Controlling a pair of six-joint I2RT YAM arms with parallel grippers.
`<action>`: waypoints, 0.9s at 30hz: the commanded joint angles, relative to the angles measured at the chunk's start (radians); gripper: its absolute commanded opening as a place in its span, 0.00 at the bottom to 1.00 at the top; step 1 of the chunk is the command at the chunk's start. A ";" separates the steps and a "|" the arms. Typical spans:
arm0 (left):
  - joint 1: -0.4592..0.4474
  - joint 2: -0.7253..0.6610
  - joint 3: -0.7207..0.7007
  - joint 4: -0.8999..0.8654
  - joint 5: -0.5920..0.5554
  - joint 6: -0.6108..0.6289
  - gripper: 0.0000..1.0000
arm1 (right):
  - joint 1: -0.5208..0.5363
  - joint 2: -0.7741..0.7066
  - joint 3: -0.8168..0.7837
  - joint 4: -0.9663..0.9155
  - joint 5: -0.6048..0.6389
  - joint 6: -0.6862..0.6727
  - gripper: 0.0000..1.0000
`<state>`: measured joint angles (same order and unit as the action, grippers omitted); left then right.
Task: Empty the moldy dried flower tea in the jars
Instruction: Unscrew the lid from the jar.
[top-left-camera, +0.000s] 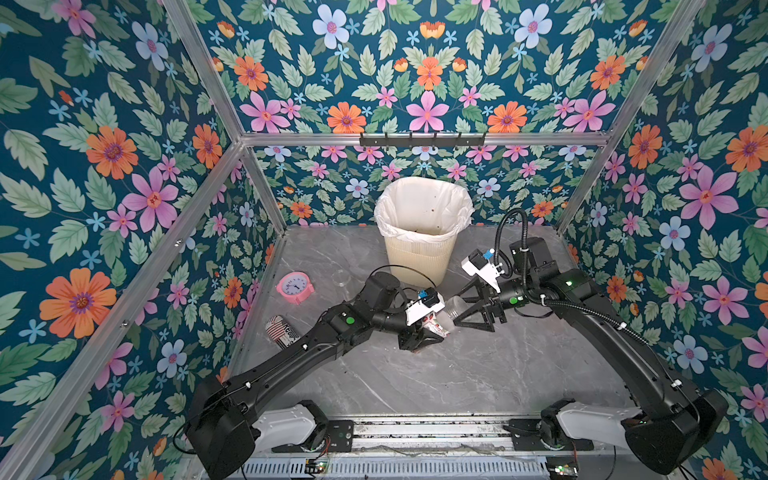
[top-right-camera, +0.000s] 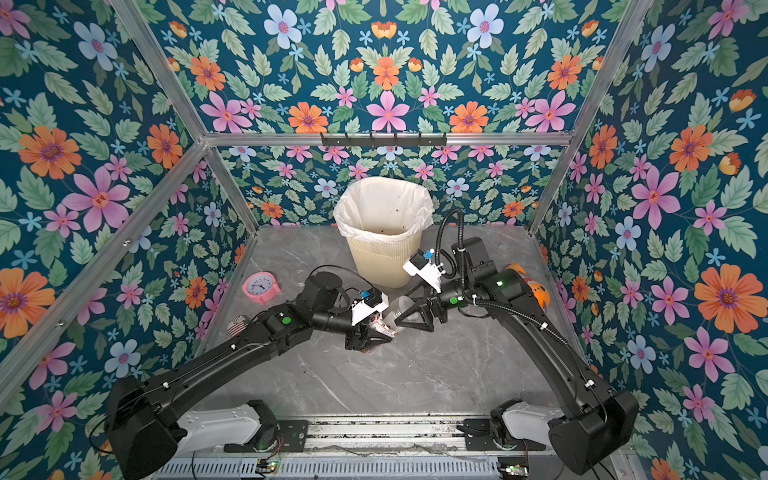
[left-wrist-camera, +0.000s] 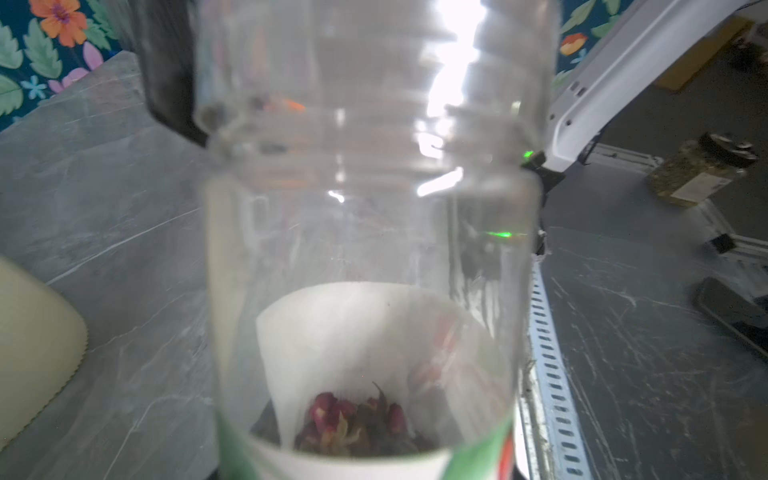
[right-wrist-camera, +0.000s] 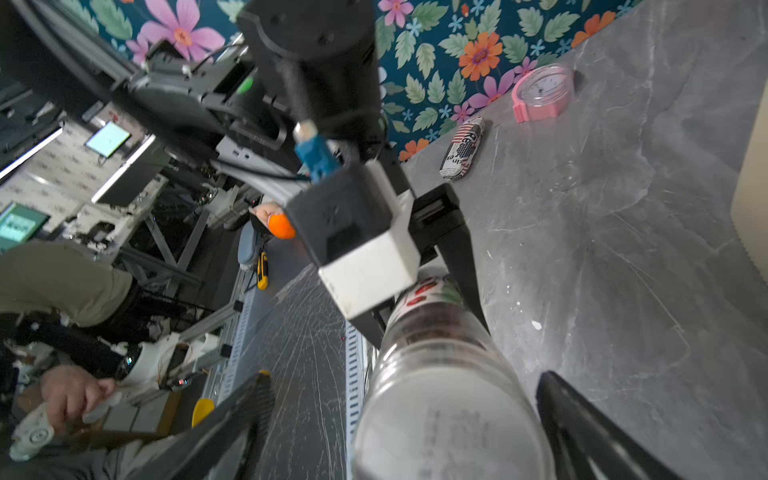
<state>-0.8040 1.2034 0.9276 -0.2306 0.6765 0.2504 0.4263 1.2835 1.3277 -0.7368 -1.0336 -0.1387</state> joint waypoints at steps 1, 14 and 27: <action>0.000 -0.021 -0.029 0.094 -0.171 0.017 0.54 | -0.020 0.044 0.017 0.088 0.111 0.287 0.99; 0.000 -0.019 -0.068 0.155 -0.385 0.042 0.52 | -0.008 0.156 0.032 0.189 0.181 0.569 0.96; 0.000 0.002 -0.054 0.152 -0.462 0.055 0.52 | 0.010 0.209 0.078 0.099 0.124 0.533 0.79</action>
<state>-0.8040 1.2015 0.8589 -0.1055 0.2230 0.2962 0.4286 1.4841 1.3945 -0.5968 -0.8730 0.4194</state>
